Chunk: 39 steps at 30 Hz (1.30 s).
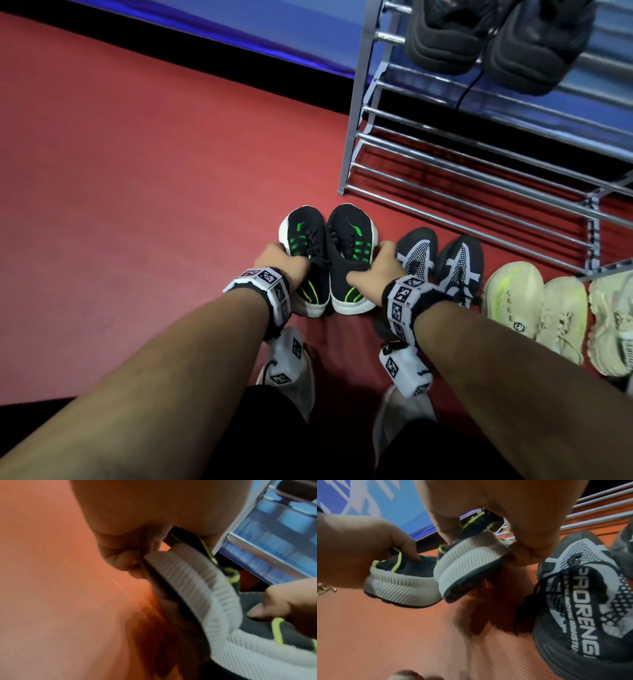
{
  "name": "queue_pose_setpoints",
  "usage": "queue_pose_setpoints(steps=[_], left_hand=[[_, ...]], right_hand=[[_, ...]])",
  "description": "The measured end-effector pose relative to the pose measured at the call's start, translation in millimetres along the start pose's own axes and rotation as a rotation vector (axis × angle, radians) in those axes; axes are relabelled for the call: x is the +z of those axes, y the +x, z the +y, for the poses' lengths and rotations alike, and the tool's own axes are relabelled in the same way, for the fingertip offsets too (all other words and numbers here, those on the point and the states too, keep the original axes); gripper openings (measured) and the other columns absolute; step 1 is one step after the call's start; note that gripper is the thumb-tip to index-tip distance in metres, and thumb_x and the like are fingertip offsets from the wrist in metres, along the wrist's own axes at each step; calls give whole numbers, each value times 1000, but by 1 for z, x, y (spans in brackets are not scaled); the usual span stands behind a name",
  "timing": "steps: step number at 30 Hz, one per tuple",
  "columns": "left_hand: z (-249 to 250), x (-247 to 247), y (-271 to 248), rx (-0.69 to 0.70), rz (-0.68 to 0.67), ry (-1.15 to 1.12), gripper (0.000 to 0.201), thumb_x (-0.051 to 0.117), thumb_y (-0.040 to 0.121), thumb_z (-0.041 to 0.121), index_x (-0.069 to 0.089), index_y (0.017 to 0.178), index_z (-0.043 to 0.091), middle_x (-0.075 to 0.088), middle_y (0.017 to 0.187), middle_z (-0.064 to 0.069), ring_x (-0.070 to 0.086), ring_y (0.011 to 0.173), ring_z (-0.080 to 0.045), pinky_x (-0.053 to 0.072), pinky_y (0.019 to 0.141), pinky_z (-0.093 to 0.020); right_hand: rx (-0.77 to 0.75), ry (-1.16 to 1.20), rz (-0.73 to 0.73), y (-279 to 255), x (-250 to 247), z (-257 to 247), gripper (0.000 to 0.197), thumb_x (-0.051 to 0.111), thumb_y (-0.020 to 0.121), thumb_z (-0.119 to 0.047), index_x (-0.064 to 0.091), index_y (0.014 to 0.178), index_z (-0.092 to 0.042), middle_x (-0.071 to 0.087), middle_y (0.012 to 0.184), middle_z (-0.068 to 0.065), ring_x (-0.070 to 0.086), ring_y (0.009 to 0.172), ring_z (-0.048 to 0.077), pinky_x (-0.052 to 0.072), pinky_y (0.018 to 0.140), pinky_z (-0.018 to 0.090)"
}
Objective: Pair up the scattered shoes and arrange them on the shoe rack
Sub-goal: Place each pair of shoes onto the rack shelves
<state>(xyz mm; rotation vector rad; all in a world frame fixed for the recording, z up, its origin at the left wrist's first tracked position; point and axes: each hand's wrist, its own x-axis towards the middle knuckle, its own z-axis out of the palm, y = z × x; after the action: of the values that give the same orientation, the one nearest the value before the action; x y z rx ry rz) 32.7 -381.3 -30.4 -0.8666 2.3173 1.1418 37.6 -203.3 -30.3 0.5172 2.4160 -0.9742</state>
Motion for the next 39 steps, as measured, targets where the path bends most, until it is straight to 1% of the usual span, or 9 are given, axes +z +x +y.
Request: queue_pose_setpoints(steps=[5,9,15,18,23,29,32,34,39], left_hand=[[12,-2,-24,97,12,-35,11,64,73,23,60,82,18,64,72,-1,61,71,-25,43,61,-26],[21,8,-40,132,-15,-116,24,66,73,25,55,94,23,64,79,1,65,79,-25,54,77,-33],[37,34,-54,223,-57,-271,28,65,73,11,54,98,19,62,72,-3,66,66,-25,56,65,-35],[41,51,-49,231,-119,-333,36,63,77,-3,53,105,18,66,80,-8,69,76,-33,59,73,-45],[47,73,-30,232,-155,-318,37,62,80,-7,52,89,27,70,93,-11,70,83,-33,59,79,-48],[92,81,-4,351,-118,-376,28,60,87,-6,58,106,13,69,99,-4,67,92,-26,56,83,-37],[115,80,3,386,-41,-454,45,67,89,6,50,130,11,62,107,7,61,87,-5,53,74,-15],[117,83,7,364,-9,-428,56,71,87,13,47,137,15,57,119,8,53,100,-3,46,86,-15],[93,97,8,249,-96,-304,50,70,87,9,51,133,11,50,109,6,48,101,-6,38,85,-18]], right_hand=[[71,69,-44,-6,-27,6,53,67,73,-19,38,118,-20,59,94,2,55,76,15,40,59,28],[56,141,-17,-12,-40,22,66,70,78,-8,37,134,-15,54,107,3,53,90,21,43,77,30],[76,241,103,-9,-60,52,72,71,78,-3,36,139,-19,57,102,-2,55,90,19,40,76,25],[68,262,144,-3,-65,65,70,69,79,-4,36,138,-20,60,103,-4,54,89,16,39,77,23],[88,320,174,16,-61,82,65,66,78,-2,40,135,-20,63,106,-1,58,95,19,44,83,25],[42,402,249,50,-80,68,52,64,80,1,52,126,-20,64,100,-4,61,89,16,43,77,22],[-31,482,336,69,-103,54,54,68,83,-3,53,132,-19,64,117,-5,63,102,14,50,89,25],[-53,466,353,73,-115,52,57,68,86,-6,47,138,-15,58,126,-4,57,111,10,44,95,20],[104,349,322,72,-109,75,55,72,82,-21,49,132,-16,53,99,-5,52,82,12,37,78,22]])
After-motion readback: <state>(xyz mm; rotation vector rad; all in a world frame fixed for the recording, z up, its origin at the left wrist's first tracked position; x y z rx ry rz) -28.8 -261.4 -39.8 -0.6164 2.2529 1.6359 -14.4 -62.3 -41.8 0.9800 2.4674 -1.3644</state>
